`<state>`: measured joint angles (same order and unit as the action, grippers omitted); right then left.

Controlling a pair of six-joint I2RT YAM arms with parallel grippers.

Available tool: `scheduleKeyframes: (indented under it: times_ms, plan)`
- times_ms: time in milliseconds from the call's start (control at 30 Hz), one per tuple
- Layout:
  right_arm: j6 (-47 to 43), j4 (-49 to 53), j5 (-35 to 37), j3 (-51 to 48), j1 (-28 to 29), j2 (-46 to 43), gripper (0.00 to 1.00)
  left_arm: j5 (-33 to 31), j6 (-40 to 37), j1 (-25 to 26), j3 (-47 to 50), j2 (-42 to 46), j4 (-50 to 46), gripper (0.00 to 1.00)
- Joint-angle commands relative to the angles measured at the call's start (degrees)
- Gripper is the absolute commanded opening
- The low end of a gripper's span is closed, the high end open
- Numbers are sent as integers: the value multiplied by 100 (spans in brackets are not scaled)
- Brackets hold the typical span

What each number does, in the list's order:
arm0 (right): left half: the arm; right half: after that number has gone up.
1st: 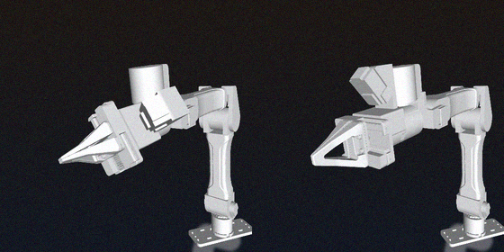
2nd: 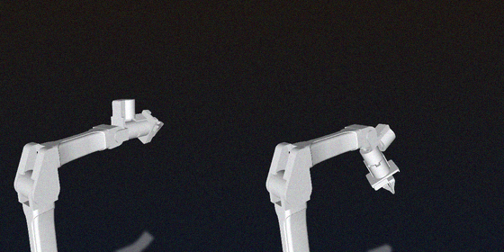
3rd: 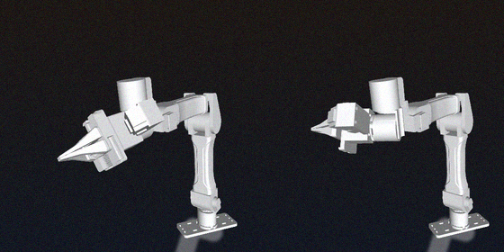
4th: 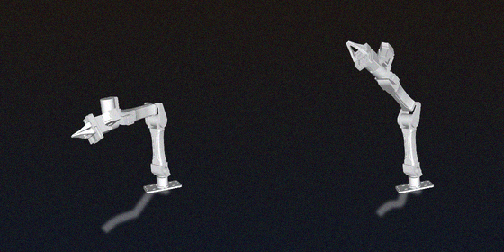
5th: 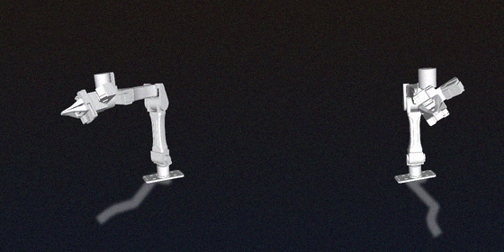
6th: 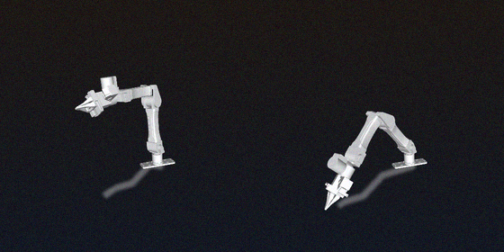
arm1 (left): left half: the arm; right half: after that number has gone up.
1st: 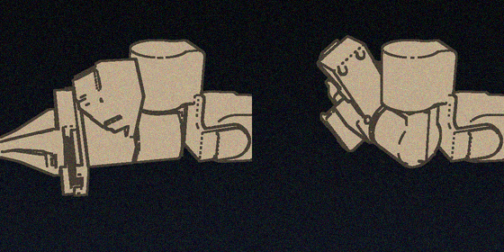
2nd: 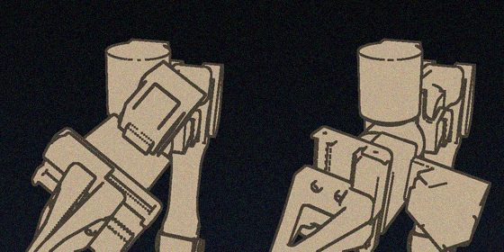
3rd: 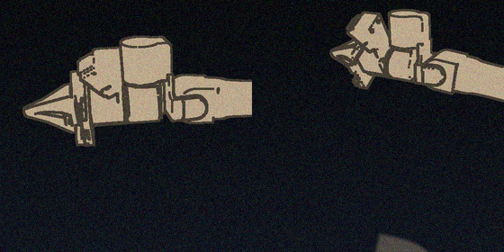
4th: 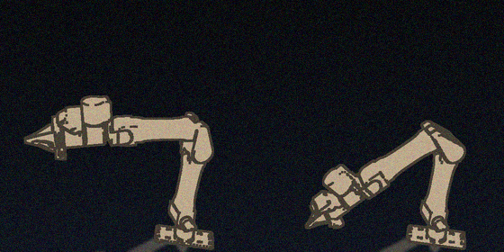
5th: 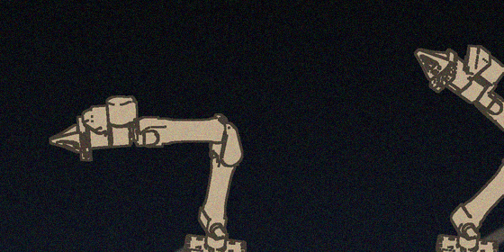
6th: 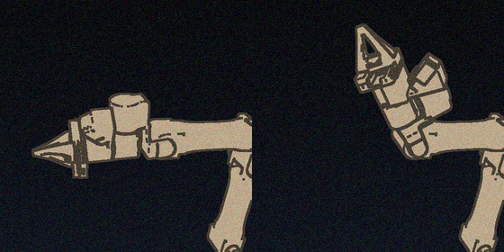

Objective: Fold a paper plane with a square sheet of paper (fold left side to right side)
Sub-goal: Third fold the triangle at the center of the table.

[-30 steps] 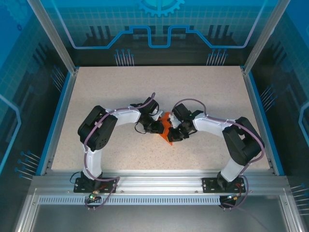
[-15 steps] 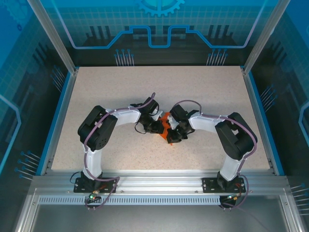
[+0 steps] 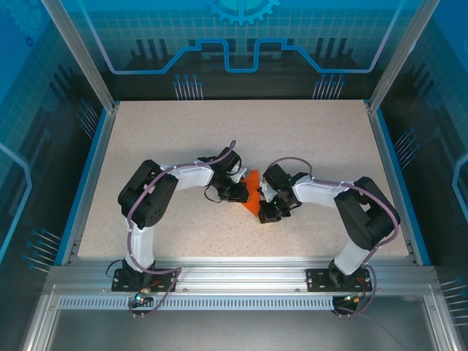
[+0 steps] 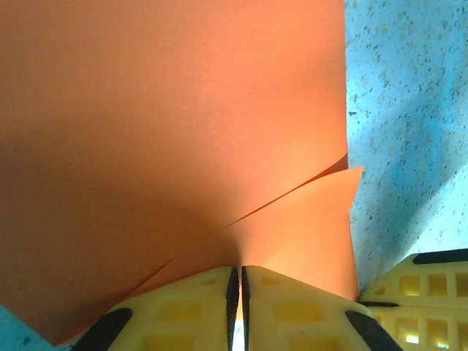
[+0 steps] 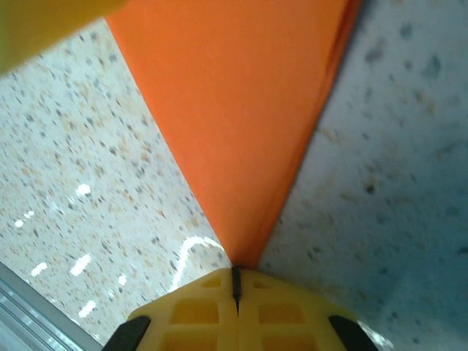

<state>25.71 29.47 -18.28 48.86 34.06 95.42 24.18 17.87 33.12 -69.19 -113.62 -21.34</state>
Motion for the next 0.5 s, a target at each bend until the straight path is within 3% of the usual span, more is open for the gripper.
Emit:
scheduleKeyframes:
  times_ms: [0,167,333,467]
  plan:
    - [-35,462,32,-129,-70,-355,0,-213,32,-22,-143,-64,-213,19]
    - [-248,-4,-23,-44,-208,-970,1,219,277,-65,-283,480,-204,28]
    - [-539,-499,467,3,-373,-1138,18,350,658,-437,-43,1115,-139,42]
    - [-780,-971,577,44,-400,-978,26,222,914,-830,429,1497,-134,51]
